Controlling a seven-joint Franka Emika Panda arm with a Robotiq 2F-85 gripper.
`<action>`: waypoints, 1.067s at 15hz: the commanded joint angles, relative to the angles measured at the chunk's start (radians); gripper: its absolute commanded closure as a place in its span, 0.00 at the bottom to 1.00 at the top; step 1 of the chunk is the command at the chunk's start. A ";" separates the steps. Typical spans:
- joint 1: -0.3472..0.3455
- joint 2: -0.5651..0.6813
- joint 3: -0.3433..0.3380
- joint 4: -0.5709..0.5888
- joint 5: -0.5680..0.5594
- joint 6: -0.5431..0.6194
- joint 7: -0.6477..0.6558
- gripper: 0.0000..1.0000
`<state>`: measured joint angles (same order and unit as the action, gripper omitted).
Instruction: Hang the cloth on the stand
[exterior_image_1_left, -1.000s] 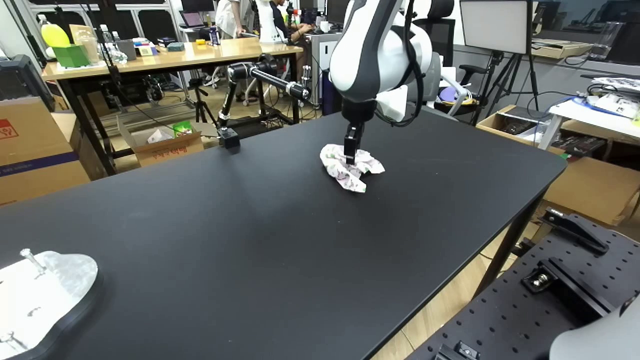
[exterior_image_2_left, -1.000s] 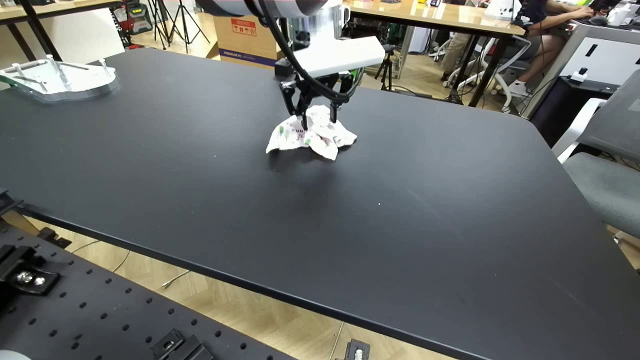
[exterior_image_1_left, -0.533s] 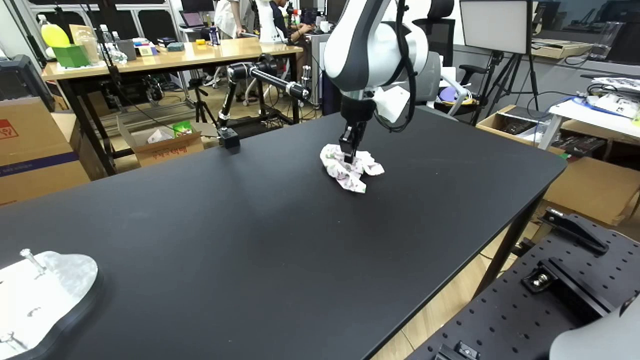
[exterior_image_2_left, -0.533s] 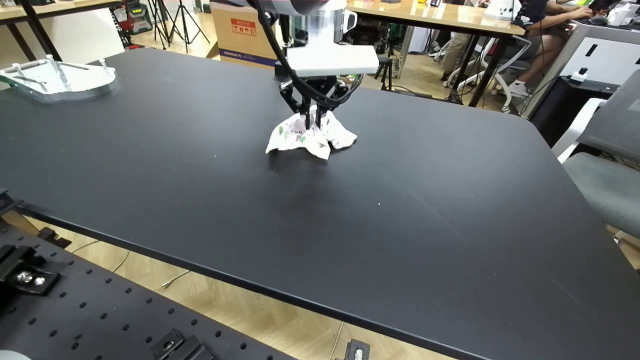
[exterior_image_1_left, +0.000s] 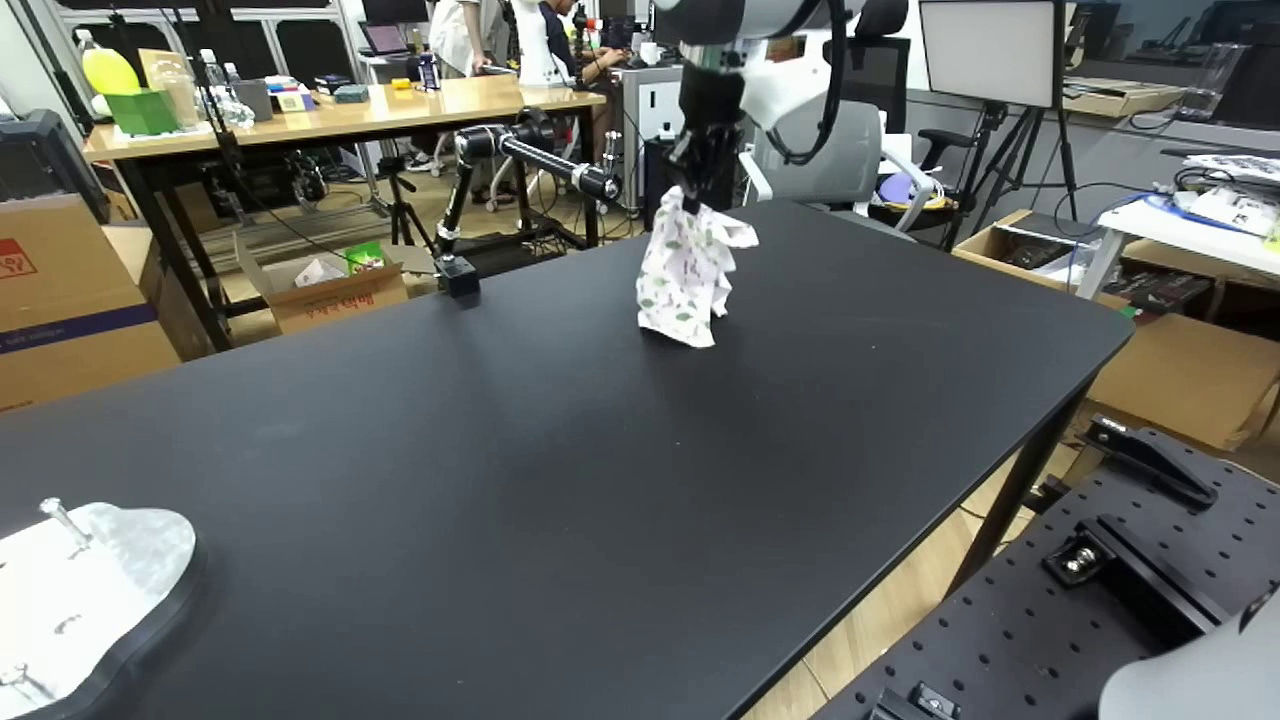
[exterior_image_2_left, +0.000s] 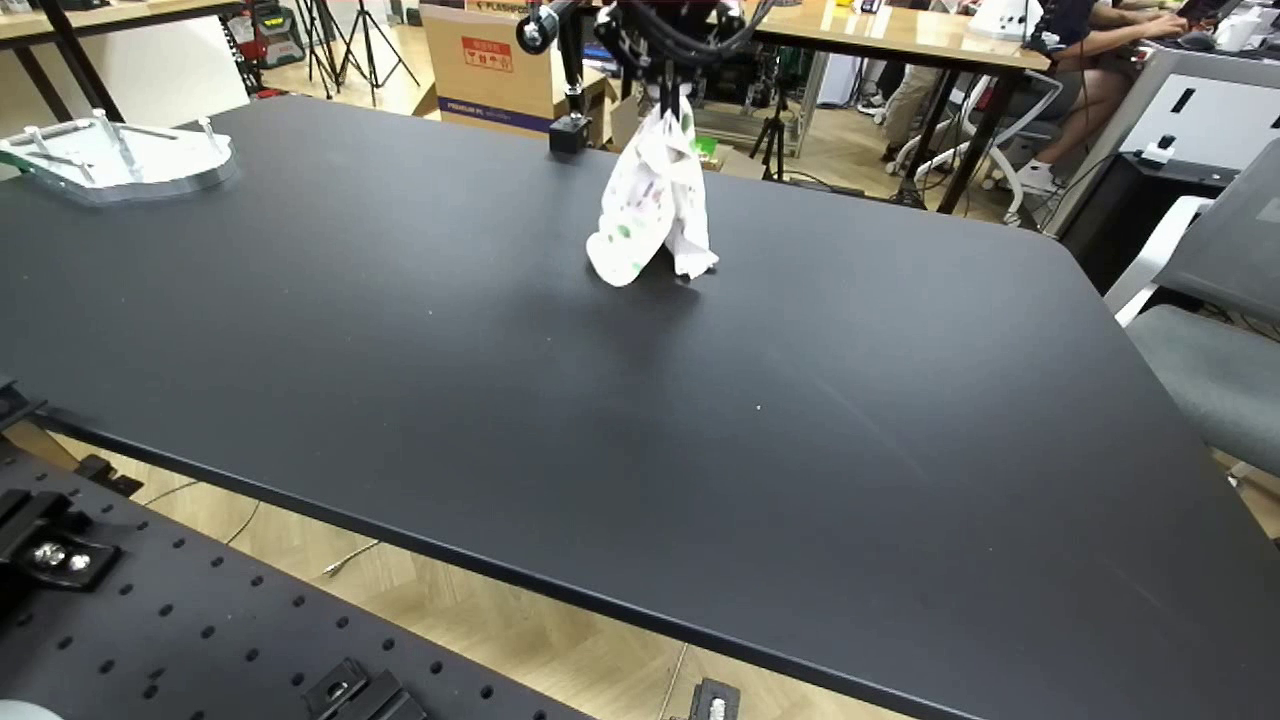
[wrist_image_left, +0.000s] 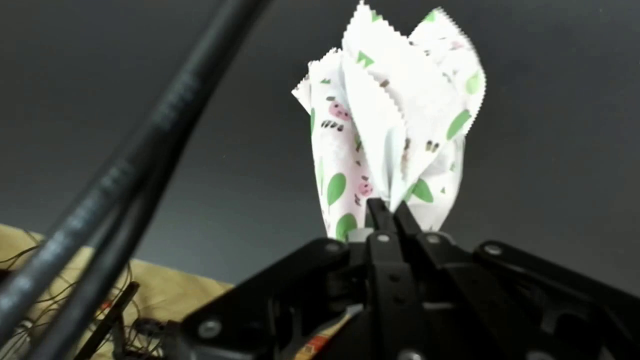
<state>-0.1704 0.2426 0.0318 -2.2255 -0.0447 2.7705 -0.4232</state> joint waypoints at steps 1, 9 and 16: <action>0.089 -0.145 -0.060 0.023 -0.094 -0.103 0.208 0.99; 0.210 -0.278 0.025 0.275 -0.156 -0.585 0.520 0.99; 0.247 -0.286 0.070 0.383 -0.139 -0.885 0.614 0.99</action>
<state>0.0720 -0.0543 0.1001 -1.8861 -0.1931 1.9715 0.1443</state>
